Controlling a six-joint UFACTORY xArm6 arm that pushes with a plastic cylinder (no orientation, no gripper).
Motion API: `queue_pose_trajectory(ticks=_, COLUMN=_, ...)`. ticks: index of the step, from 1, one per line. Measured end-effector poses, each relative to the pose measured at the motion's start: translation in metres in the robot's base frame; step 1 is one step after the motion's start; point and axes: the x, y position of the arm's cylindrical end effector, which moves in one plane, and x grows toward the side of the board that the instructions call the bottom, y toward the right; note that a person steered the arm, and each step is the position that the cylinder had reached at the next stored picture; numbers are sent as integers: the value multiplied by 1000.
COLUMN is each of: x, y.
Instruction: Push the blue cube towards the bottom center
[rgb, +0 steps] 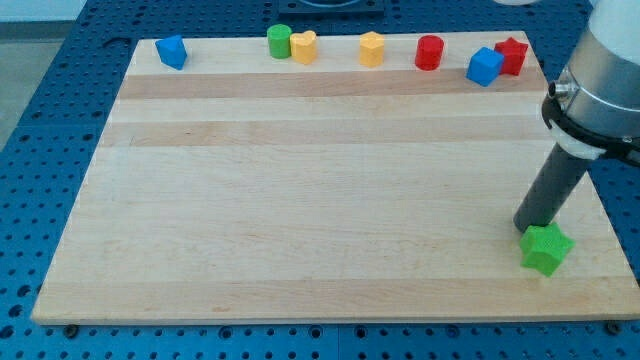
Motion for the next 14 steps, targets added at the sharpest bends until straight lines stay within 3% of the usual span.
queue_pose_trajectory(ticks=2, x=-1, y=-7)
queue_pose_trajectory(ticks=4, x=-65, y=-63)
queue_pose_trajectory(ticks=6, x=-83, y=-59)
queue_pose_trajectory(ticks=7, x=-126, y=-34)
queue_pose_trajectory(ticks=9, x=-146, y=66)
queue_pose_trajectory(ticks=10, x=-186, y=116)
queue_pose_trajectory(ticks=11, x=-243, y=127)
queue_pose_trajectory(ticks=12, x=-272, y=96)
queue_pose_trajectory(ticks=14, x=-271, y=-38)
